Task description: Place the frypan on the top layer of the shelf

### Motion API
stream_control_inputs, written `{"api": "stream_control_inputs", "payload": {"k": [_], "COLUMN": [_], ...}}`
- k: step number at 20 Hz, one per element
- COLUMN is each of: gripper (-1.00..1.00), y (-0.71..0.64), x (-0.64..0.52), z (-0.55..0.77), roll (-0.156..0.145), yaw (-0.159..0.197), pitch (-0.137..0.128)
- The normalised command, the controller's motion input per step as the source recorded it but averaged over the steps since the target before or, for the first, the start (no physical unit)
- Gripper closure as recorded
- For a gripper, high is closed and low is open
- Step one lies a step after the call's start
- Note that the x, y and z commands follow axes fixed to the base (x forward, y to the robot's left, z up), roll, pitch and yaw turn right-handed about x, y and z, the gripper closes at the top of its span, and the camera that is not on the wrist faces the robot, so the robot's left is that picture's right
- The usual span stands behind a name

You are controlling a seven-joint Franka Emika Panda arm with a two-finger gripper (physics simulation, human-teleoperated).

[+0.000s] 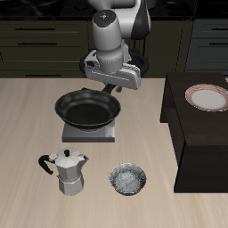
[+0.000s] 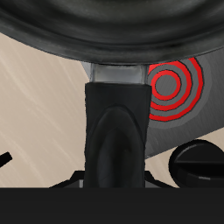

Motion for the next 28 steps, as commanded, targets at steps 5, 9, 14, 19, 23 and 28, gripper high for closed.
{"api": "stream_control_inputs", "payload": {"k": [5, 9, 14, 19, 23, 28], "gripper": [1.00, 1.00, 1.00, 1.00, 1.00, 1.00], "y": [-0.05, -0.01, -0.02, -0.05, -0.07, -0.09], "x": [0.13, -0.02, 0.00, 0.10, 0.08, 0.15], "z": [0.02, 0.13, 0.13, 0.09, 0.05, -0.04], "roll": [-0.012, -0.011, -0.015, -0.005, 0.016, 0.022], "yaw": [0.187, 0.131, 0.147, 0.209, 0.124, 0.155], "pitch": [-0.009, -0.024, -0.046, -0.020, -0.005, -0.001]}}
